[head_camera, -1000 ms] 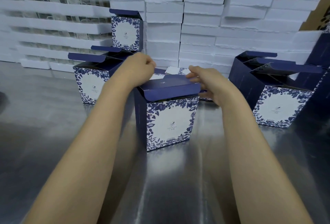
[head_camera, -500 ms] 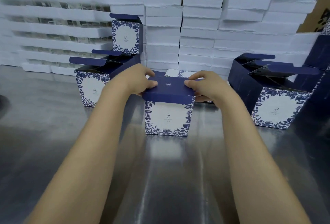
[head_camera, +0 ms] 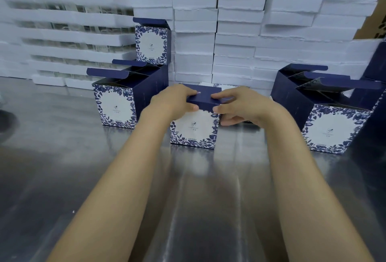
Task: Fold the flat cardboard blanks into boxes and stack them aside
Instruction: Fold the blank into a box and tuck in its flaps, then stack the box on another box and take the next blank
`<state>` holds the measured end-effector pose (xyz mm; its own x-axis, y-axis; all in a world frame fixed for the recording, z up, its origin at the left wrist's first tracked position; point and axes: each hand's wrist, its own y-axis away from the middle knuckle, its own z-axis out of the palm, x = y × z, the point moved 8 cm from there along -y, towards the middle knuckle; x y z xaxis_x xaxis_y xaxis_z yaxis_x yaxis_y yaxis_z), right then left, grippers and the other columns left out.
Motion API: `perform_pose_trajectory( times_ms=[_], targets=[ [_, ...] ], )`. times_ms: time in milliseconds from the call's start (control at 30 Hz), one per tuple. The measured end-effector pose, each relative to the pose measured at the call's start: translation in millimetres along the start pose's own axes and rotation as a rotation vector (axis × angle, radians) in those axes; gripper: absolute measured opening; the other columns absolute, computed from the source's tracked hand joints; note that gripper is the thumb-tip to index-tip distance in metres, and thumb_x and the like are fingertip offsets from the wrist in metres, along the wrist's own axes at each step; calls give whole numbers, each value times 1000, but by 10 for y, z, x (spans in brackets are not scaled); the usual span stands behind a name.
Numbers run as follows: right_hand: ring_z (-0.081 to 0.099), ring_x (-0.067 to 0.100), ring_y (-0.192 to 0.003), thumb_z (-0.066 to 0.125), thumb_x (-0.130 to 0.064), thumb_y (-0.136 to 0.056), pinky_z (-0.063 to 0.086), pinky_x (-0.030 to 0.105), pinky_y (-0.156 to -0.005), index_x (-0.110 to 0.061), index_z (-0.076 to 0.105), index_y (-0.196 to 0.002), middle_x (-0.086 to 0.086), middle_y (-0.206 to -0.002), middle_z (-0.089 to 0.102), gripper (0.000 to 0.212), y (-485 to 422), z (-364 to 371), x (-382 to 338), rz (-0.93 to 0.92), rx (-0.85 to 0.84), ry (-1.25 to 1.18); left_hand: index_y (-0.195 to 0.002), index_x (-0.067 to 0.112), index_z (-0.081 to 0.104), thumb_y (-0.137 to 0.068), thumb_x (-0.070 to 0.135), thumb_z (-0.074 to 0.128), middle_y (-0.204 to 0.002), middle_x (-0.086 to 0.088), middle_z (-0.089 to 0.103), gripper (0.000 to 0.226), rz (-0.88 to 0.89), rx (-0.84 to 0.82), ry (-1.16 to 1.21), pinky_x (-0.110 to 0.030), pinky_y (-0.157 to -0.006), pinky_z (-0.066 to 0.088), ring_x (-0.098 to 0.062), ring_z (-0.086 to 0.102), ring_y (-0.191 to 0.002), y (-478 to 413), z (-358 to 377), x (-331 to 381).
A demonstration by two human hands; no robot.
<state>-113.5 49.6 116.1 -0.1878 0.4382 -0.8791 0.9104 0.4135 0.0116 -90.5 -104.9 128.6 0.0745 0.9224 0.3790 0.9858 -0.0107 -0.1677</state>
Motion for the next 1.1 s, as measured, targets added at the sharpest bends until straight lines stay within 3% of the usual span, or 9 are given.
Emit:
perform_pose_trajectory(
  times_ms=[200,333,467,600,733,833,900,1000,1100],
  targets=[
    [74,24,-75,52,-5,-87,59,36,-82,-23,64,-118,13,-81,74,37,-70,-18,-36,28,45,143,-153,33,16,-70,79,57,-162,6,3,104,-163,-59,-55,-54,-115,19,-32,4,-146,-22,205,-28],
    [74,23,-75,50,-7,-86,61,39,-75,-20,67,-98,7,-91,70,25,-66,7,-186,-46,98,299,-149,29,16,-61,77,67,-156,6,-8,112,-156,206,147,-63,-110,19,-22,-8,-144,-68,335,-90],
    [69,41,-81,42,-3,-80,57,54,-75,7,66,-96,28,-99,67,30,-107,-30,-282,-125,224,435,-151,29,-4,-59,66,77,-154,9,-25,128,-148,438,256,-69,-101,27,-27,-9,-144,-7,585,-48],
    [70,18,-58,45,-5,-84,60,34,-66,-16,70,-75,7,-71,70,29,-146,-121,-181,-209,354,182,-144,25,20,-61,51,77,-155,-1,-2,104,-133,583,248,-56,-96,39,-32,14,-135,16,561,-59],
    [57,10,-45,41,-1,-85,48,25,-52,-16,61,-63,0,-55,60,34,-140,-323,154,-251,672,-268,-137,19,38,-58,45,77,-150,-7,18,92,-44,859,350,-44,-102,37,-34,27,-132,129,-46,-123],
    [58,17,-57,43,-2,-84,49,35,-62,-20,59,-61,-3,-57,60,34,-164,-210,432,-233,776,-237,-137,15,42,-60,46,78,-146,-15,26,91,51,1182,481,-12,-107,19,-32,32,-133,352,-645,-186],
    [60,22,-63,45,-4,-85,47,33,-62,-21,61,-63,-2,-63,63,32,-218,14,648,-204,716,-87,-136,14,42,-61,49,77,-146,-17,27,90,71,1320,425,-5,-105,16,-30,34,-132,375,-988,-236],
    [58,10,-51,45,-2,-87,44,23,-53,-22,64,-61,-4,-61,64,38,-450,342,885,-108,454,-36,-139,15,38,-63,52,74,-149,-15,22,91,23,1235,241,-25,-106,29,-28,29,-134,38,-1336,-466],
    [55,6,-44,43,0,-85,43,19,-49,-21,65,-59,-6,-56,62,40,-540,350,884,-106,426,-69,-142,17,33,-62,53,73,-151,-10,19,96,-34,1009,76,-37,-101,38,-32,26,-135,-444,-1449,-809]
  ],
)
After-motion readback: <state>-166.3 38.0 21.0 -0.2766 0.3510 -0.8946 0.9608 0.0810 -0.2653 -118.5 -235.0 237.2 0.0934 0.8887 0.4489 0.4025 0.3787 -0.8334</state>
